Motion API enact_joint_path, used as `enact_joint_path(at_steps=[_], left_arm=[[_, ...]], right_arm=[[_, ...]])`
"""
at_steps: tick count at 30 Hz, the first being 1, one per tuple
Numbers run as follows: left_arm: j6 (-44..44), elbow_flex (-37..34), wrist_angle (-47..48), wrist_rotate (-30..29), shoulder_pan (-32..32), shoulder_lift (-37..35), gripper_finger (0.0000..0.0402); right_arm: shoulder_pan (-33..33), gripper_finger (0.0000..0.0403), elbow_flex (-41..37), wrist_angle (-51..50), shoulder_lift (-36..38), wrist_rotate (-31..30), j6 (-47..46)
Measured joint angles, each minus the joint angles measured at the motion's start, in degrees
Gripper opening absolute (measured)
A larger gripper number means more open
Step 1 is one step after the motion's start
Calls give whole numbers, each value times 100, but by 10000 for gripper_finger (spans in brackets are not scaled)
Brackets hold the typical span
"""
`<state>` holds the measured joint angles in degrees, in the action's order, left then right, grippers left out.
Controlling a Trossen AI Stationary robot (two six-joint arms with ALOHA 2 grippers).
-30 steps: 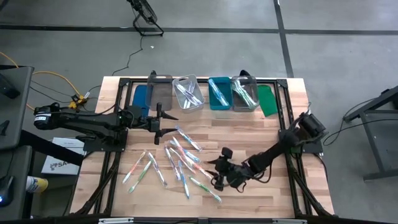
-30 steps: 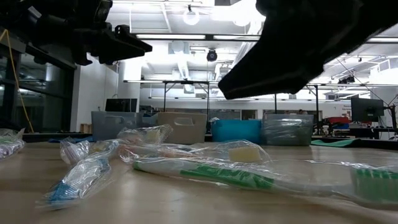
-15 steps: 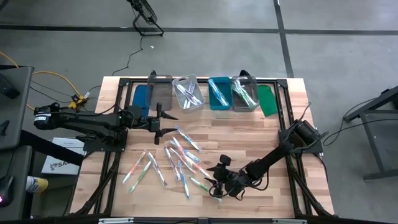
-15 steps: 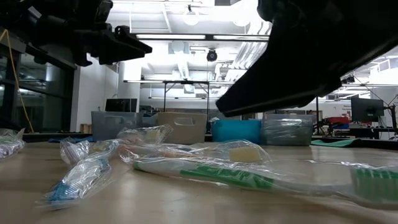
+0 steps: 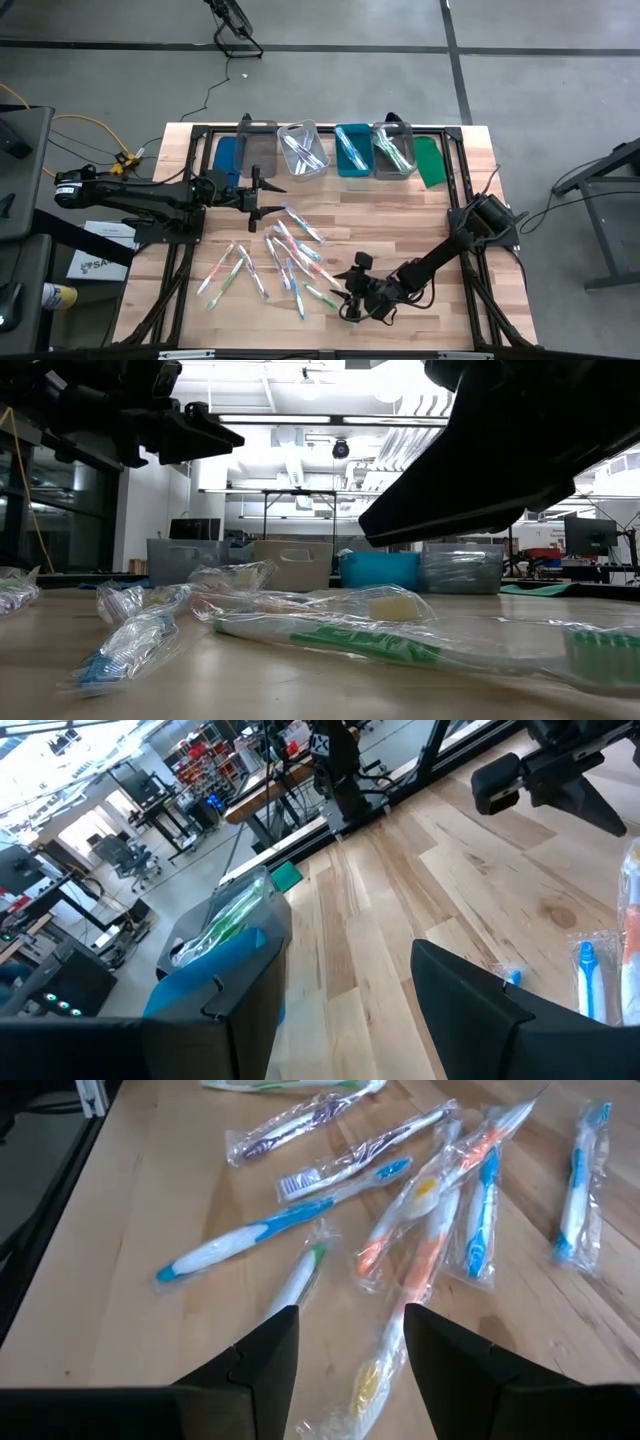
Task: Pick & Place Toothbrushes
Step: Put the orange toothbrush into the left black bin
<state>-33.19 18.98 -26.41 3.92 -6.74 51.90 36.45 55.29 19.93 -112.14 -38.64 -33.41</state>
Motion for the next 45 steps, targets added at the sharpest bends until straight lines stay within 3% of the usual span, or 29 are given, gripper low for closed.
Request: enact_joint_path(at_steps=[32, 45], left_arm=[[2, 0, 8, -8, 0, 2, 212], [2, 0, 5, -9, 0, 1, 212]], right_arm=[[-7, 172, 0, -343, -389, 140, -480], [-11, 60, 2, -512, -476, 160, -905]])
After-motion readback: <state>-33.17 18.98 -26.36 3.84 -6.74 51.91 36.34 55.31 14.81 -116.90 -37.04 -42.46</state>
